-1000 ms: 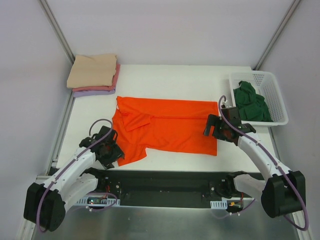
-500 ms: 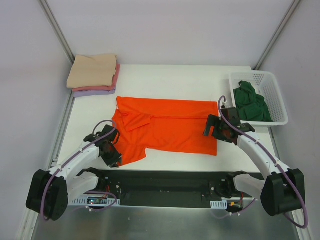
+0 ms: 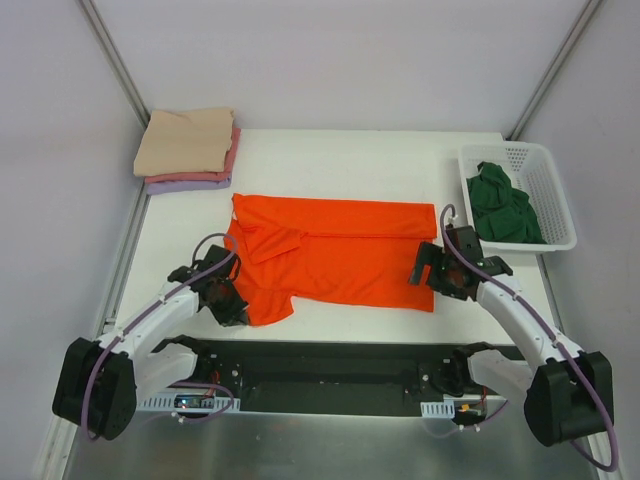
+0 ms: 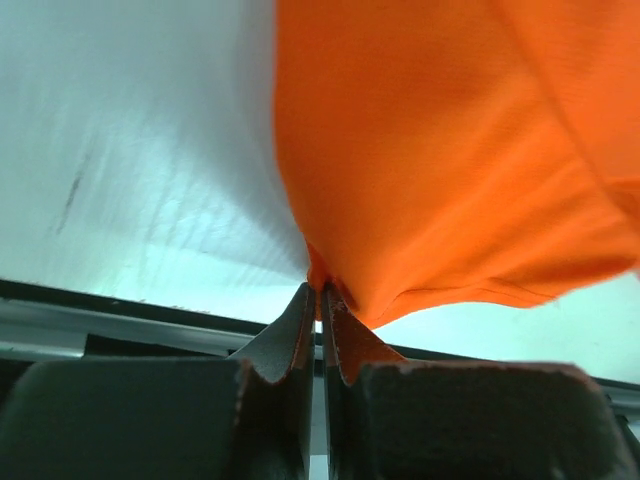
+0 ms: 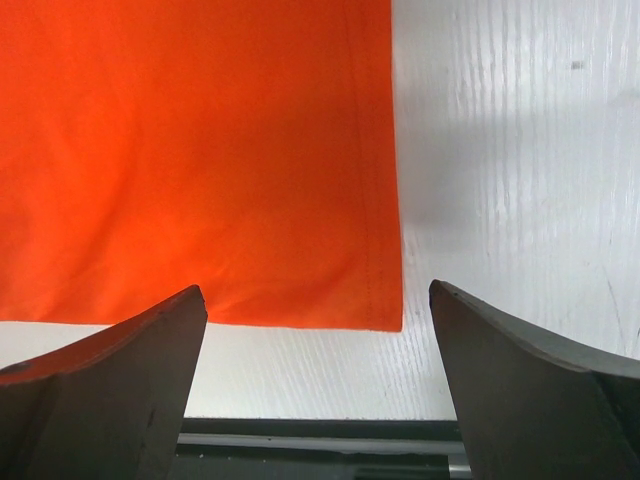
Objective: Fold and stack the t-shirts
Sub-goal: Grap the side of the flattened tshirt closest away from the robot with both arms
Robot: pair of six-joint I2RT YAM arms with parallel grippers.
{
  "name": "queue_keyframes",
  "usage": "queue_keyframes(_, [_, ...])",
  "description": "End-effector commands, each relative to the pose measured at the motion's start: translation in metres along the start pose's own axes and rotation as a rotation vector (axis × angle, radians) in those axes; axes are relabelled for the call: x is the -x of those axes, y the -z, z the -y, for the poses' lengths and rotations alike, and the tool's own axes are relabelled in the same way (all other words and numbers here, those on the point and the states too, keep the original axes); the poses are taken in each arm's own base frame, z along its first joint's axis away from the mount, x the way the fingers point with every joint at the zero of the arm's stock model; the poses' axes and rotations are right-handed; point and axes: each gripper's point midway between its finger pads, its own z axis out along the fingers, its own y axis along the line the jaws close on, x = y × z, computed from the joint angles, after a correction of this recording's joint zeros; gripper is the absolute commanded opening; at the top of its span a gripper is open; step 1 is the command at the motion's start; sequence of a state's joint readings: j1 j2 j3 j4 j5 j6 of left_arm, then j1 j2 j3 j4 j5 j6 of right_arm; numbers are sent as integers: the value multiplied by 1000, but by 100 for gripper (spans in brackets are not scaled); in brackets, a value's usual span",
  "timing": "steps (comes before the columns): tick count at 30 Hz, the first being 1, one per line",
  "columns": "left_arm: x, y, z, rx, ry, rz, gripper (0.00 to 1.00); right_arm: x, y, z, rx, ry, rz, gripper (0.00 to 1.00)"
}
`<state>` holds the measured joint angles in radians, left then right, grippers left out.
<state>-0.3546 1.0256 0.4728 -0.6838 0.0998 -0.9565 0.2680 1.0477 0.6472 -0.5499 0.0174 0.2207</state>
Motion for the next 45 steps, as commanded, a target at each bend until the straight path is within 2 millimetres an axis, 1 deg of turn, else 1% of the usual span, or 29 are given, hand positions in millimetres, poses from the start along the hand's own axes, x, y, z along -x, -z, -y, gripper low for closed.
queue_keyframes(1, [5,12,30,-157,-55,34,0,-35,1,7,-10,-77,-107,96])
queue_keyframes(4, [7,20,42,-213,-72,42,0,-47,-5,4,10,-106,-156,99])
queue_keyframes(5, [7,22,44,-228,-74,45,0,-52,-7,3,16,-110,-178,94])
queue_keyframes(7, [9,25,49,-248,-78,54,0,-58,-11,4,10,-126,-203,88])
queue_keyframes(11, [12,28,53,-261,-78,65,0,-63,-19,13,-37,-182,-187,80])
queue_keyframes(14, [12,29,54,-259,-80,64,0,-64,-20,22,-80,-195,-166,75])
queue_keyframes(16, [13,28,54,-260,-78,66,0,-66,-19,23,-83,-194,-162,71])
queue_keyframes(17, [14,29,55,-259,-78,70,0,-64,-20,29,-110,-191,-145,67])
queue_keyframes(18, [14,29,55,-259,-79,67,0,-64,-20,31,-118,-191,-141,63])
queue_keyframes(19, [14,29,56,-260,-78,69,0,-63,-20,33,-129,-191,-137,61])
queue_keyframes(21, [15,30,57,-261,-77,73,0,-64,-21,36,-150,-189,-140,53])
queue_keyframes(32, [19,33,59,-264,-71,87,0,-63,-27,37,-159,-180,-149,24])
queue_keyframes(36, [22,36,63,-273,-73,102,0,-57,-26,34,-143,-160,-127,3])
queue_keyframes(37, [23,37,64,-276,-75,106,0,-55,-26,34,-142,-151,-119,1])
queue_keyframes(41, [27,46,74,-308,-88,118,0,-46,-23,28,-117,-133,-108,1])
queue_keyframes(45, [39,61,90,-353,-101,172,0,-34,-15,15,-66,-109,-94,1])
